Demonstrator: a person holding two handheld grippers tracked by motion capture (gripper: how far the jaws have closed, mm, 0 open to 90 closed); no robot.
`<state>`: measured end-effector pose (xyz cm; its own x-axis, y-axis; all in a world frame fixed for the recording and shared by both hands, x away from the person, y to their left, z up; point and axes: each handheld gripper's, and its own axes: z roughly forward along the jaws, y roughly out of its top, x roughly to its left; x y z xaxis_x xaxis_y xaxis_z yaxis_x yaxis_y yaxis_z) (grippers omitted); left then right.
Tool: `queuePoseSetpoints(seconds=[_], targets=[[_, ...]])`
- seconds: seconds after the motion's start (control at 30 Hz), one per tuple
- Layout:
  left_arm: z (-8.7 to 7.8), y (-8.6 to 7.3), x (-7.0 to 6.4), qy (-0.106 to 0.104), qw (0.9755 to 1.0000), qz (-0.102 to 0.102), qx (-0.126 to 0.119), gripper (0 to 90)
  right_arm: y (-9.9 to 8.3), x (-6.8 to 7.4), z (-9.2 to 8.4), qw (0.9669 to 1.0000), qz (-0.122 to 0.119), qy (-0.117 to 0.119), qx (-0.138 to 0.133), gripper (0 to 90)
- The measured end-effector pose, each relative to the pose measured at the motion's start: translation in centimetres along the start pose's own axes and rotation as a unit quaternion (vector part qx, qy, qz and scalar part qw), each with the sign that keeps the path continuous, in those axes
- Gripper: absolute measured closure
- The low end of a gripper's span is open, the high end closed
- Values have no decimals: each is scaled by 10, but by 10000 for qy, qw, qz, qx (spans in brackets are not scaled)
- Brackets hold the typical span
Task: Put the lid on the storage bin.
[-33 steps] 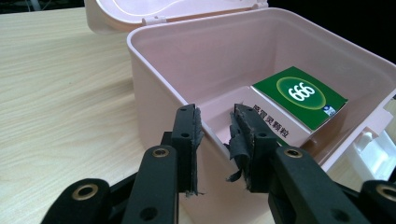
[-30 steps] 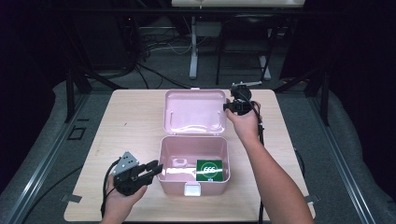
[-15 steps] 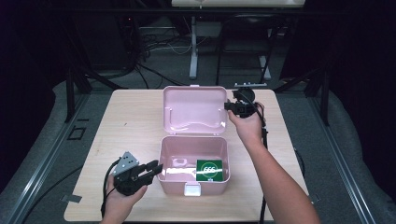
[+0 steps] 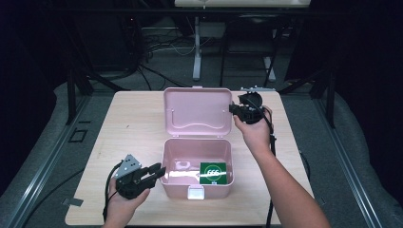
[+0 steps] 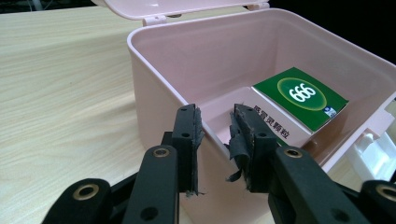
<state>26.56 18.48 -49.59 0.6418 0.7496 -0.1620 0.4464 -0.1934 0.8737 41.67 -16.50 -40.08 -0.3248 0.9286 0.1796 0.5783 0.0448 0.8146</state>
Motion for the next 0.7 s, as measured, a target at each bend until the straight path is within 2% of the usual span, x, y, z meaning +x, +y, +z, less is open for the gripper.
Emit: queuePoseSetpoints(seconds=[0.53,0.7], targets=[[0,0,0,23,10000,4,16,715,-11,10,-21,9985,-436,-32,-343,876],[0,0,0,26,10000,-3,10,715,-18,9,-26,9979,-395,65,-502,877]])
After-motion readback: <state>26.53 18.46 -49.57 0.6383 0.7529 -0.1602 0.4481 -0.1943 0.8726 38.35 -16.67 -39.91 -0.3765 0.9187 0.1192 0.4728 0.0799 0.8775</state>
